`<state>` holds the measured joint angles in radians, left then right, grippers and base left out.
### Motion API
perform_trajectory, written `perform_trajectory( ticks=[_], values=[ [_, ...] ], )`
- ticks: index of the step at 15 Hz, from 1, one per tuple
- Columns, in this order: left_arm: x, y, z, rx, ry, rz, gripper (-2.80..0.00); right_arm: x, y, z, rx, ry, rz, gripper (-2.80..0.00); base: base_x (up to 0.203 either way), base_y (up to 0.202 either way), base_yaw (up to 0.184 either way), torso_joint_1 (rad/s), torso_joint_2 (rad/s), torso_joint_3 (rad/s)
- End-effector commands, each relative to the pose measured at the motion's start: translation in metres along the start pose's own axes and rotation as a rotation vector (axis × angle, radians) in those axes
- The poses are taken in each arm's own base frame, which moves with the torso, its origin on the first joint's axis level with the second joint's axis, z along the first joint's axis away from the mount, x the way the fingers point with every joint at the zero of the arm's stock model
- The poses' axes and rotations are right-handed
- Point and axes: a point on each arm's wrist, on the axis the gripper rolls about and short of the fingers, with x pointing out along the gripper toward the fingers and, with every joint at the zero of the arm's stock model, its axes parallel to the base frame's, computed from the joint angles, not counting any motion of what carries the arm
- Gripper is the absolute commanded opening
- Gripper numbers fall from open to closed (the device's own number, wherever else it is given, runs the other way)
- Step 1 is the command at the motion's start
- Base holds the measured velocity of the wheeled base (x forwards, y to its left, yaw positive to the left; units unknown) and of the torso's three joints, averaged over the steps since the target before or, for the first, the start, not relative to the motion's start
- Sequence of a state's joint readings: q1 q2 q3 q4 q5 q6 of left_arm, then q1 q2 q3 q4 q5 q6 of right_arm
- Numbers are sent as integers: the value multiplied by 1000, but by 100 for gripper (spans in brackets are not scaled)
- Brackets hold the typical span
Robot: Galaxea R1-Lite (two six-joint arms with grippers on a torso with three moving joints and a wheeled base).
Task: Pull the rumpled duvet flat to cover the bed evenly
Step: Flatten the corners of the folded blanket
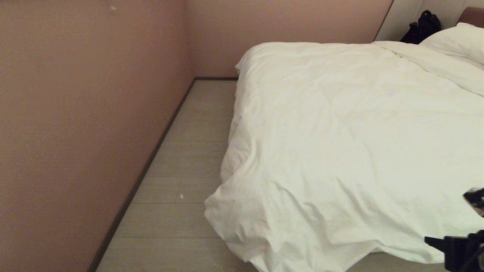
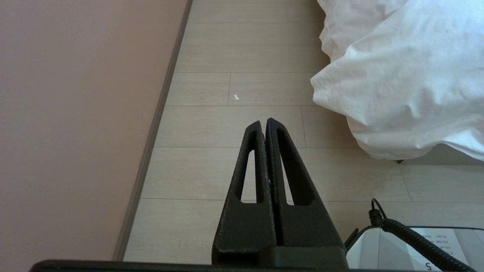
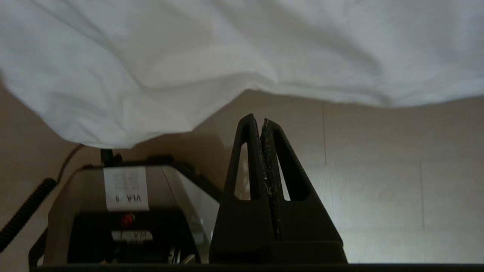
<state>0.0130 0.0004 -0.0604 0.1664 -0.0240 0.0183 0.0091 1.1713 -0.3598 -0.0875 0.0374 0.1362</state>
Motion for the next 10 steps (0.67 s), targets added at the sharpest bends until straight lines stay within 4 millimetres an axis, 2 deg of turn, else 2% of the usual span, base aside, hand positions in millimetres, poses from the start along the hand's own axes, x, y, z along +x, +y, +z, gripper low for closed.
perform_trajectory(
  ticks=[1, 4, 5, 6, 10],
  values=[
    [0, 0, 0, 0, -1, 0, -280, 75, 0, 23, 17, -20, 5, -280, 0, 0, 0, 0, 0, 0],
    [0, 0, 0, 0, -1, 0, -280, 133, -2, 23, 27, 29, -4, -280, 0, 0, 0, 0, 0, 0],
    [0, 0, 0, 0, 0, 0, -280, 146, -2, 25, 29, 12, -3, -280, 0, 0, 0, 0, 0, 0],
    [0, 0, 0, 0, -1, 0, -280, 153, -2, 29, 30, -20, 2, -280, 0, 0, 0, 0, 0, 0],
    [0, 0, 0, 0, 1, 0, -280, 154, -2, 33, 30, -42, 12, -280, 0, 0, 0, 0, 0, 0]
  ],
)
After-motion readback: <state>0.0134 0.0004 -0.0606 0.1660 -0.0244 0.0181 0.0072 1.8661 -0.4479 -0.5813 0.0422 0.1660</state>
